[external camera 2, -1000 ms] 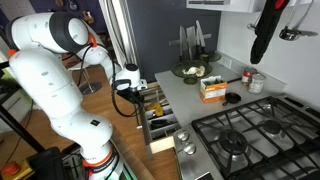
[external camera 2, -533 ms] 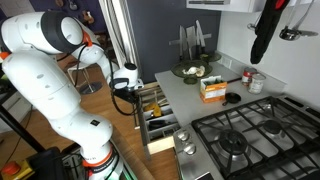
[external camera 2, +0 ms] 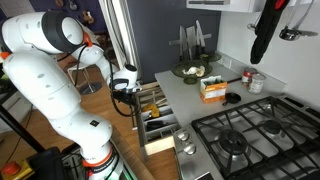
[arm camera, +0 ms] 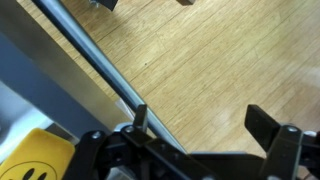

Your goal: Open the top drawer and put the silicone spatula in it then close it

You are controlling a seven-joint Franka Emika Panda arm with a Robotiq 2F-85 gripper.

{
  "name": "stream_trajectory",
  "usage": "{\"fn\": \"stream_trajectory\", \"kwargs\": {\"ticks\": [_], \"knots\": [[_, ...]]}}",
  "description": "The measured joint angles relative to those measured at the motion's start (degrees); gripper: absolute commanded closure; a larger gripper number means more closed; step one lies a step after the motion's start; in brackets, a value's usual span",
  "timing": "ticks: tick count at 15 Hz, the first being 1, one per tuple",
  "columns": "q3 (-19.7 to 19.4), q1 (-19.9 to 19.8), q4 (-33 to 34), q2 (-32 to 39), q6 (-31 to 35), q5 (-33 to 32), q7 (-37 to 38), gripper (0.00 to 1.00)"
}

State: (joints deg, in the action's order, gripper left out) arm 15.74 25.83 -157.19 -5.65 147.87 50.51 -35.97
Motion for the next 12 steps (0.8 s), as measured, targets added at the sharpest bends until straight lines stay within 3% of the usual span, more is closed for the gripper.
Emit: {"fn": "stream_trajectory", "kwargs": {"ticks": [6, 12], "knots": [[0.94, -1.59, 0.06, 4.05, 12.74, -0.40, 2.33, 0.00], [-0.40, -1.69, -0.06, 10.60, 34.95, -5.45, 6.53, 0.00]]}}
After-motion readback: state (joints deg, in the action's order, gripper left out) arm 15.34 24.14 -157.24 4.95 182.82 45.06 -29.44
